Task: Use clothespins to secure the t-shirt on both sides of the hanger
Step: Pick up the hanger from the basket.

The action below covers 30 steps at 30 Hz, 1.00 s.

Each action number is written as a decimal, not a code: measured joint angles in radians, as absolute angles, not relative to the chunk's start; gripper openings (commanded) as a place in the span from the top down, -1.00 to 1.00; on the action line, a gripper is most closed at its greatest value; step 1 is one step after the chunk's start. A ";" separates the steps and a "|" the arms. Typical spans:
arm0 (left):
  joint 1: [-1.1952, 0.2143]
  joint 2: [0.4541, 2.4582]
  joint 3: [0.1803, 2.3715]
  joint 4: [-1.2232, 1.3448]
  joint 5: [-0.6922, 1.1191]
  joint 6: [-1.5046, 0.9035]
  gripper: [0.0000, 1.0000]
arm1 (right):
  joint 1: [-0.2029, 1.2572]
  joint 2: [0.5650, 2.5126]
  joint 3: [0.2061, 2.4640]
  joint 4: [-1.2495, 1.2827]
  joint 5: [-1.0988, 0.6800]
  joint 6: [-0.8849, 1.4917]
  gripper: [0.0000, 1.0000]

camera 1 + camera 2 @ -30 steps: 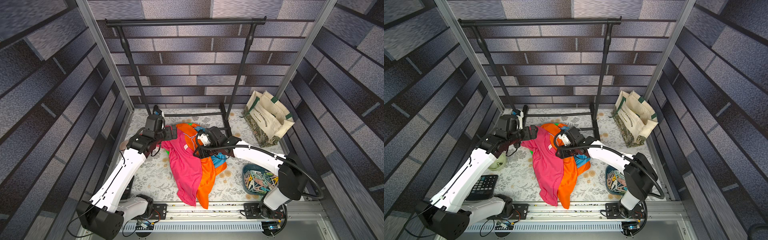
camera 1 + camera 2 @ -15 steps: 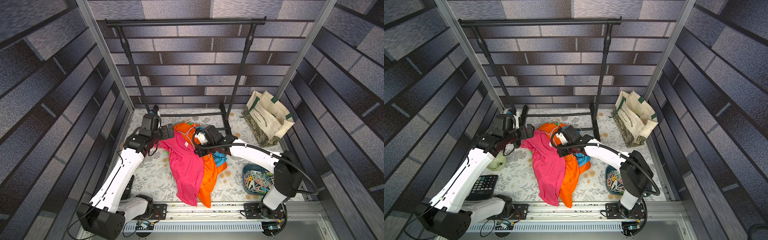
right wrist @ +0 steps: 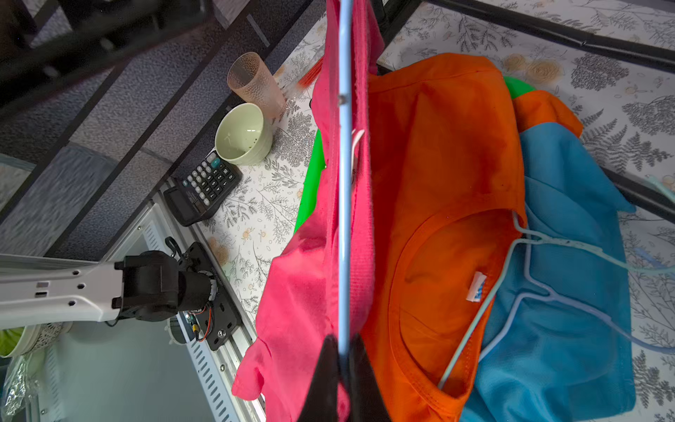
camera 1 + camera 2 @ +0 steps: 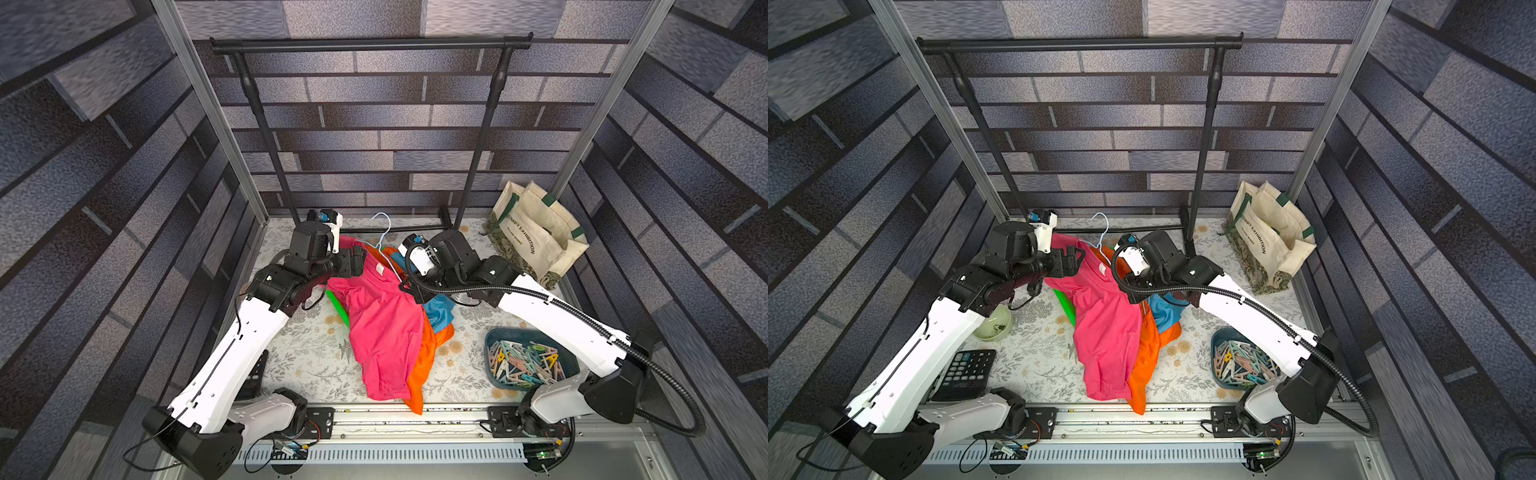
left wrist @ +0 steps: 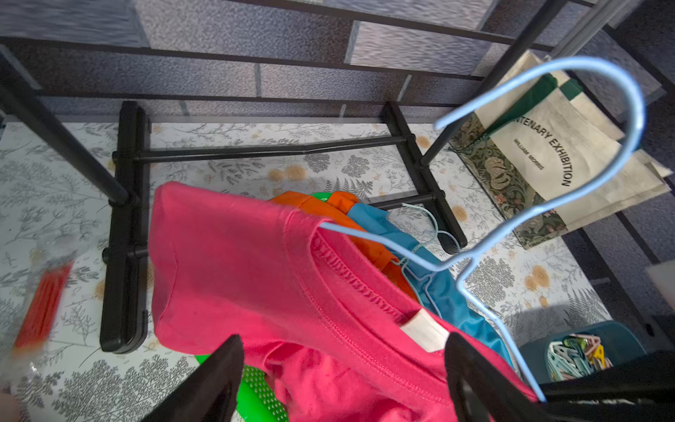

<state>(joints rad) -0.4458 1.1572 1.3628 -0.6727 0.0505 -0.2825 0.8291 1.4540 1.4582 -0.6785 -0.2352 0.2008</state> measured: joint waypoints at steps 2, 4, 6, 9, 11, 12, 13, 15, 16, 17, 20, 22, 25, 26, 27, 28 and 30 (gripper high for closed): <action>-0.462 1.169 1.388 -0.667 0.084 -0.275 -0.42 | 0.829 1.449 1.457 -0.686 -0.252 0.202 1.00; -0.478 1.188 1.417 -0.662 0.111 -0.269 -0.41 | 0.829 1.445 1.456 -0.691 -0.263 0.201 1.00; -0.500 1.212 1.441 -0.651 0.131 -0.265 -0.49 | 0.829 1.441 1.455 -0.696 -0.271 0.202 1.00; -0.542 1.245 1.460 -0.643 0.124 -0.239 -0.99 | 0.829 1.430 1.450 -0.697 -0.287 0.204 1.00; -0.568 1.267 1.473 -0.644 0.109 -0.232 -1.00 | 0.829 1.423 1.447 -0.699 -0.298 0.205 1.00; -0.578 1.282 1.481 -0.644 0.101 -0.230 -1.00 | 0.829 1.420 1.445 -0.699 -0.303 0.208 1.00; -0.587 1.294 1.488 -0.644 0.097 -0.227 -1.00 | 0.829 1.417 1.444 -0.700 -0.309 0.209 1.00; -0.592 1.310 1.495 -0.643 0.085 -0.222 -1.00 | 0.829 1.413 1.443 -0.699 -0.321 0.212 1.00; -0.592 1.316 1.497 -0.643 0.077 -0.220 -0.99 | 0.829 1.412 1.443 -0.699 -0.327 0.213 1.00; -0.592 1.320 1.499 -0.644 0.074 -0.218 -0.85 | 0.829 1.411 1.442 -0.699 -0.332 0.216 1.00; -0.589 1.335 1.520 -0.644 0.075 -0.209 -0.17 | 0.829 1.406 1.439 -0.699 -0.347 0.225 1.00; -0.589 1.343 1.541 -0.643 0.075 -0.204 0.17 | 0.829 1.402 1.436 -0.699 -0.354 0.228 1.00; -0.589 1.350 1.569 -0.644 0.075 -0.190 0.55 | 0.829 1.398 1.431 -0.692 -0.360 0.232 1.00; -0.590 1.352 1.575 -0.645 0.076 -0.188 0.65 | 0.829 1.398 1.430 -0.691 -0.361 0.233 1.00; -0.592 1.355 1.582 -0.645 0.071 -0.179 0.75 | 0.829 1.397 1.428 -0.692 -0.362 0.235 1.00; -0.592 1.357 1.586 -0.649 0.063 -0.164 0.82 | 0.829 1.396 1.427 -0.694 -0.364 0.239 1.00; -0.588 1.367 1.589 -0.668 0.033 -0.143 0.91 | 0.829 1.387 1.427 -0.691 -0.365 0.248 0.67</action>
